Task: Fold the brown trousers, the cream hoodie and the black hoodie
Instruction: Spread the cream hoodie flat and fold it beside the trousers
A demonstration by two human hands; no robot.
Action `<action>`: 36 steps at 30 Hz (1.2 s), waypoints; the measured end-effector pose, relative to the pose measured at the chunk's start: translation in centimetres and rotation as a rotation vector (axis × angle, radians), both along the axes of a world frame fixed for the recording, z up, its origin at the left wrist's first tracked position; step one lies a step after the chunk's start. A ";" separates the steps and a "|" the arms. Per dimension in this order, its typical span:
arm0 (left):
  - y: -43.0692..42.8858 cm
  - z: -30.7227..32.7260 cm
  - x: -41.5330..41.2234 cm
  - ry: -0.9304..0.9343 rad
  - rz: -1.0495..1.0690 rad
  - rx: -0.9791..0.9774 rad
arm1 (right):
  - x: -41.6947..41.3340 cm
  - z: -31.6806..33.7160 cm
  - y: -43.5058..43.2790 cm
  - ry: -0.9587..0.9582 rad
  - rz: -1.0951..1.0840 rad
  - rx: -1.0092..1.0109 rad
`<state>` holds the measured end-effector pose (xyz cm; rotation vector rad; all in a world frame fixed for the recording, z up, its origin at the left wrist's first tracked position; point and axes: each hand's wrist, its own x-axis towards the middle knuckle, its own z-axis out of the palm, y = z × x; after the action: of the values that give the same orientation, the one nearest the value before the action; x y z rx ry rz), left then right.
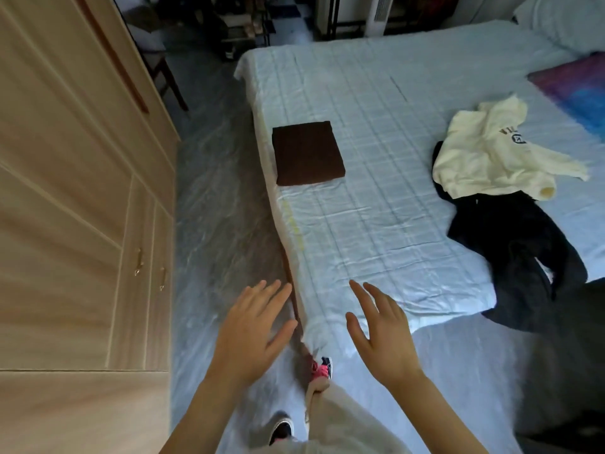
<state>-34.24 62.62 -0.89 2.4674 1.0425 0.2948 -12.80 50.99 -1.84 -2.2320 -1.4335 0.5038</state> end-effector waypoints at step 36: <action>-26.2 3.3 38.1 -0.144 -0.650 0.070 | 25.5 3.5 -36.7 -0.095 -0.677 0.076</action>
<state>3.83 36.40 2.37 2.6390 0.1426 0.2906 12.75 14.27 1.65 -2.5070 -0.6385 0.1128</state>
